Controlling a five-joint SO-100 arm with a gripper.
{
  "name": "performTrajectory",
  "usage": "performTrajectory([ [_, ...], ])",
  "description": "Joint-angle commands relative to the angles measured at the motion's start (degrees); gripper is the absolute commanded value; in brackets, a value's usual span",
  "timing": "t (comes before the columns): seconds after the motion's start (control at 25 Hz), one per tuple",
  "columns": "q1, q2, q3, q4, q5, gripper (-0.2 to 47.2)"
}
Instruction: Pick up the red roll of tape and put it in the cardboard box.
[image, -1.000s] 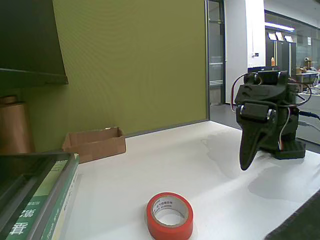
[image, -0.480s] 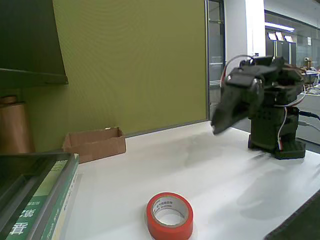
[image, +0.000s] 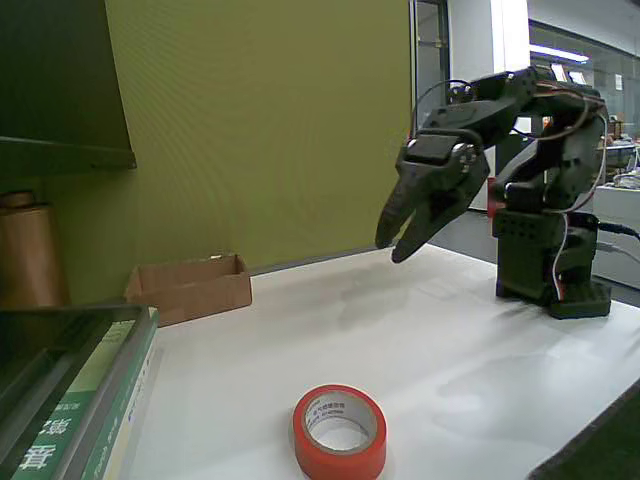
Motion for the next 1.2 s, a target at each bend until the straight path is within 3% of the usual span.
performTrajectory([
  [0.0, 0.70, -5.19, -4.92, 2.99, 0.18, 16.3],
  [0.72, -5.54, -39.37, -30.06, 15.12, -2.90, 16.6],
  [1.16, -6.77, -53.26, -44.65, 12.22, -6.06, 26.0],
])
